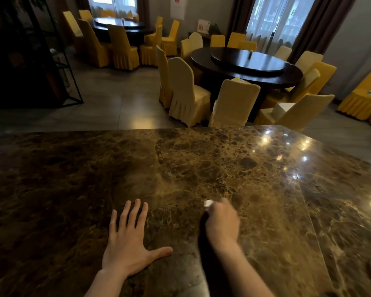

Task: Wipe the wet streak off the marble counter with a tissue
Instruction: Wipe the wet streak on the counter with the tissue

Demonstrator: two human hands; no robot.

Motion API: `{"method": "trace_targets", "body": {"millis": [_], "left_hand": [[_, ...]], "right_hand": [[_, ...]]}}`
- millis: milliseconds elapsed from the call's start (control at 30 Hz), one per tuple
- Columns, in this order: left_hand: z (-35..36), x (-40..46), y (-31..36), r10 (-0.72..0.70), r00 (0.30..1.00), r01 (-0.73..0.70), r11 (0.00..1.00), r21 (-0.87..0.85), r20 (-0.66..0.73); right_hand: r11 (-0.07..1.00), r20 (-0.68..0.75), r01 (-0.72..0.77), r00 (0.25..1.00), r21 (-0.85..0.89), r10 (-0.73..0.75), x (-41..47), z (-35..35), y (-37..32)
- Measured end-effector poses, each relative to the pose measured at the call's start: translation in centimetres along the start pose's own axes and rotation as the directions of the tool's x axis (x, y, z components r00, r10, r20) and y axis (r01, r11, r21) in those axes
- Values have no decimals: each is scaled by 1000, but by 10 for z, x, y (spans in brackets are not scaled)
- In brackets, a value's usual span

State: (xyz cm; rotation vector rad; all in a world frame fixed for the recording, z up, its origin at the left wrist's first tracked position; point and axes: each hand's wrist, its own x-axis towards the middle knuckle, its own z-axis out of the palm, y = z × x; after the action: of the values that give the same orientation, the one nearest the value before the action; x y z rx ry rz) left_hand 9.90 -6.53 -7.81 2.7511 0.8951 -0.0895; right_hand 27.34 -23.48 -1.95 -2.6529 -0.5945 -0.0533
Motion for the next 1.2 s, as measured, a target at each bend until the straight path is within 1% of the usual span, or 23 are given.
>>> {"method": "trace_targets", "body": {"millis": [67, 100, 167, 200, 233, 300, 367, 400, 433, 500, 567, 633, 667, 700, 767, 833, 867, 900, 967, 1033, 1100, 1133, 1200], "left_hand": [[0, 1, -1, -3, 1000, 3, 1000, -1, 15], [0, 0, -1, -3, 1000, 3, 1000, 0, 20], [-1, -1, -1, 4, 1000, -4, 1000, 3, 22], [-2, -1, -1, 3, 1000, -3, 1000, 0, 30], [-2, 0, -1, 1, 1000, -1, 1000, -5, 31], [-3, -1, 0, 4, 1000, -4, 1000, -2, 24], [-2, -1, 1, 2, 999, -2, 1000, -4, 36], [-2, -1, 1, 0, 999, 0, 1000, -12, 38], [-3, -1, 1, 0, 1000, 0, 1000, -21, 31], [-4, -1, 0, -2, 1000, 3, 1000, -17, 31], [-4, 0, 1, -11, 999, 11, 1000, 0, 42], [-4, -1, 2, -5, 999, 5, 1000, -3, 35], [-5, -2, 1, -2, 999, 3, 1000, -8, 33], [-5, -2, 1, -2, 999, 2, 1000, -12, 35], [-6, -2, 1, -1, 999, 2, 1000, -16, 35], [-6, -3, 2, 2, 1000, -1, 1000, -16, 27], [-6, -3, 3, 0, 1000, 1, 1000, -19, 31], [-5, -2, 3, -3, 999, 4, 1000, -20, 35], [-6, -2, 2, -6, 999, 6, 1000, -12, 37], [-5, -1, 2, -7, 998, 6, 1000, 11, 55], [-5, -1, 1, -1, 999, 1, 1000, 5, 48], [-5, -1, 1, 1, 999, -1, 1000, -8, 40], [-6, -1, 1, 0, 999, 1, 1000, -21, 34]], "right_hand": [[972, 126, 229, 964, 52, -234, -29, 17, -33], [940, 215, 332, 915, 82, -342, -38, 18, -38], [893, 301, 431, 841, 131, -450, -28, 5, -23], [910, 309, 404, 857, 98, -413, -18, -5, -7], [946, 284, 321, 905, 33, -317, -5, -14, 12], [998, 117, 41, 993, -48, -35, 21, -35, 48], [986, -30, -156, 988, -60, 154, 30, -36, 53], [985, -53, -158, 987, -70, 154, 27, -29, 39], [991, -28, -104, 994, -81, 102, 20, -19, 19], [995, 68, 90, 994, -37, -88, -1, 0, -26], [949, 217, 312, 924, 50, -315, -23, 12, -50], [885, 330, 455, 824, 100, -461, -27, 8, -45], [883, 337, 462, 821, 83, -461, -23, 2, -34], [912, 321, 408, 860, 36, -397, -15, -5, -19], [987, 190, 150, 972, -56, -137, 7, -20, 18], [993, 22, -104, 994, -49, 105, 20, -28, 40], [989, -33, -134, 991, -61, 133, 19, -24, 34], [993, -38, -100, 995, -69, 97, 14, -16, 19], [994, 34, 102, 994, -42, -100, -8, 5, -21], [941, 186, 337, 923, 25, -336, -30, 20, -52], [882, 296, 461, 832, 98, -469, -34, 18, -55], [884, 301, 459, 833, 93, -464, -28, 12, -47], [954, 238, 299, 926, 11, -293, -8, -1, -17]]}}
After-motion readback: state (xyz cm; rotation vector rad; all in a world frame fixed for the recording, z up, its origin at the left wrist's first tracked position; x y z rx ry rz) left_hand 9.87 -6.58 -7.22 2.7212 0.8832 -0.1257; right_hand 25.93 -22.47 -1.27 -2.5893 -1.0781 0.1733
